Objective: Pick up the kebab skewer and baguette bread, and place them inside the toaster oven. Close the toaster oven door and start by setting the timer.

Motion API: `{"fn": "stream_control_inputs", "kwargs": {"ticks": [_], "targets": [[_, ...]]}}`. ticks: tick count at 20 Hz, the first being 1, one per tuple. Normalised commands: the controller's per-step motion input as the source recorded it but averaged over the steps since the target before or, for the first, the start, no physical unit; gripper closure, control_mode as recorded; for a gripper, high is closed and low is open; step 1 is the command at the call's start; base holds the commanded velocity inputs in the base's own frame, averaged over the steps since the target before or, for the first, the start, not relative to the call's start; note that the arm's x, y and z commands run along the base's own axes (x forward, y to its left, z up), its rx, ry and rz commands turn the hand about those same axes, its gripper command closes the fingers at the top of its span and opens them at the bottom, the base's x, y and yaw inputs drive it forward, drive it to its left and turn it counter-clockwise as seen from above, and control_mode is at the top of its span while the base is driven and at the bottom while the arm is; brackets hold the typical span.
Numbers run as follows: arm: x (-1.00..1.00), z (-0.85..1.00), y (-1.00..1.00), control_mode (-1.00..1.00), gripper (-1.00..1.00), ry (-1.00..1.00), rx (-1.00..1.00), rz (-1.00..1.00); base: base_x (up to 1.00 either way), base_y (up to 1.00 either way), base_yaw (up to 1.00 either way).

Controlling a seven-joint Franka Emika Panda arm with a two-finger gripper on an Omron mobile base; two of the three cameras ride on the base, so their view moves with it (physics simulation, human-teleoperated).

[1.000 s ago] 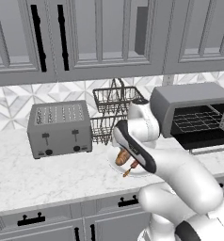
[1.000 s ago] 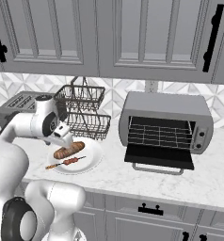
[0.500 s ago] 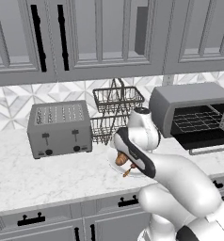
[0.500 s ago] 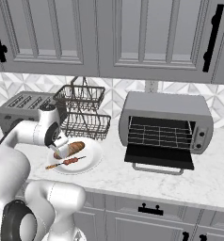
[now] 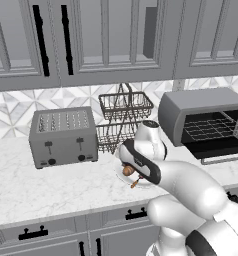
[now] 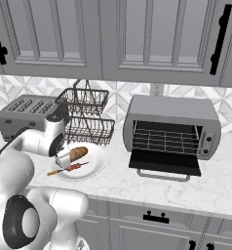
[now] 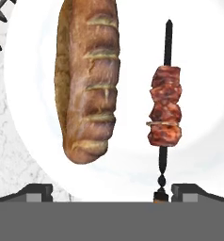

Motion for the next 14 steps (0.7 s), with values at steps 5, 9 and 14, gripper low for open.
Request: {"fn": "stream_control_inputs", "kwargs": {"ticks": [5,9,14], "targets": [[0.24,-0.17,0.00,-1.00,-1.00,0.03,0.00,-0.02,0.00,0.00,0.00],[0.22,-0.13,0.09,-1.00,-1.00,0.03,0.00,-0.01,0.00,0.00,0.00],[0.24,-0.20,0.20,-1.00,-1.00,0.05,0.00,-0.01,0.00,0.00,0.00]]}}
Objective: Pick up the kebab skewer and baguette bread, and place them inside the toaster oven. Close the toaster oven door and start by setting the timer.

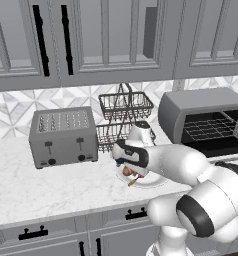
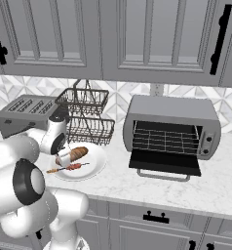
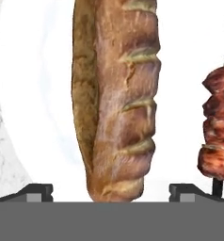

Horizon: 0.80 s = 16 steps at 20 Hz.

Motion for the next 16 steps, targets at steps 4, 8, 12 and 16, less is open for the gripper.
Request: {"fn": "stream_control_inputs", "kwargs": {"ticks": [4,8,12,16], "targets": [[0.03,-0.24,0.01,-1.00,-1.00,0.08,0.00,-0.01,0.00,0.00,0.00],[0.00,-0.17,0.00,-1.00,-1.00,0.05,0.00,-0.02,0.00,0.00,0.00],[0.00,-0.03,0.00,-1.00,1.00,0.00,0.00,-0.01,0.00,0.00,0.00],[0.00,-0.03,-0.08,-1.00,1.00,0.00,0.00,-0.01,0.00,0.00,0.00]]}}
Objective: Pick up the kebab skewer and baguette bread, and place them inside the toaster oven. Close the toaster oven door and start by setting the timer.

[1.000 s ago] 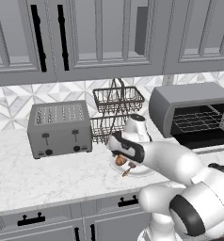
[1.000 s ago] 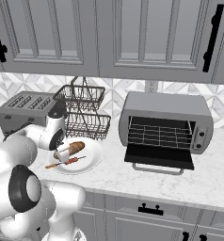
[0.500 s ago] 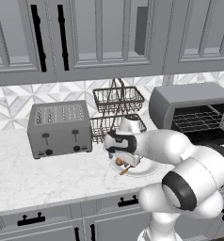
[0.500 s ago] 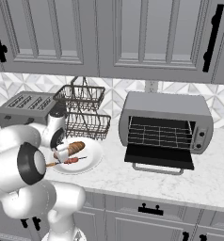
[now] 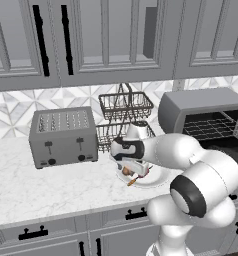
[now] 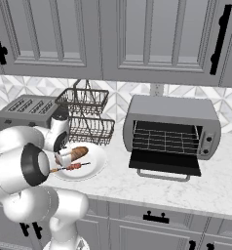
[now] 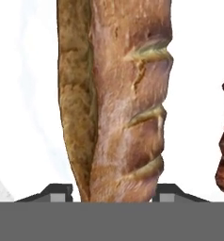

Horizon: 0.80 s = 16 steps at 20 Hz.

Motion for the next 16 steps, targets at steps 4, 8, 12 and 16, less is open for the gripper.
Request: {"fn": "stream_control_inputs", "kwargs": {"ticks": [4,8,12,16], "targets": [[0.00,-0.20,-0.27,-1.00,1.00,0.00,0.00,-0.04,0.00,0.00,0.00],[0.00,0.09,-0.10,-1.00,1.00,0.00,0.00,-0.01,0.00,0.00,0.00],[-0.20,0.98,-0.10,-1.00,1.00,0.00,0.03,0.04,0.00,0.00,0.00],[-0.47,0.80,-0.72,-1.00,1.00,0.00,0.00,0.17,0.00,0.00,0.00]]}}
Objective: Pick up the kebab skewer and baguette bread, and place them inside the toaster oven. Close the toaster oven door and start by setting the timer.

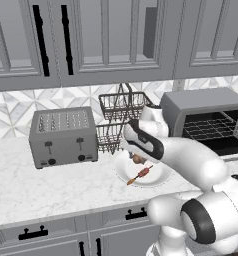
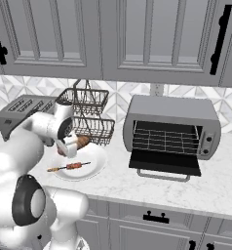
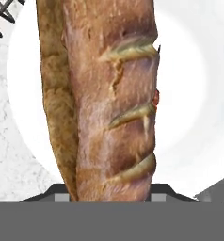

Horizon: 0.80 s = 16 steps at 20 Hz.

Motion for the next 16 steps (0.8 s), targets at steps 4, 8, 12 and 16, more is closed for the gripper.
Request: {"fn": "stream_control_inputs", "kwargs": {"ticks": [4,8,12,16], "targets": [[-0.43,0.45,-1.00,-1.00,1.00,0.00,0.00,0.23,0.00,0.00,0.00],[-0.19,0.30,-1.00,-1.00,1.00,0.00,0.00,0.18,0.00,0.00,0.00],[-0.10,0.11,-1.00,-1.00,1.00,0.00,0.00,0.25,0.00,0.00,0.00],[-0.03,0.12,-1.00,-1.00,1.00,0.00,0.00,0.28,0.00,0.00,0.00]]}}
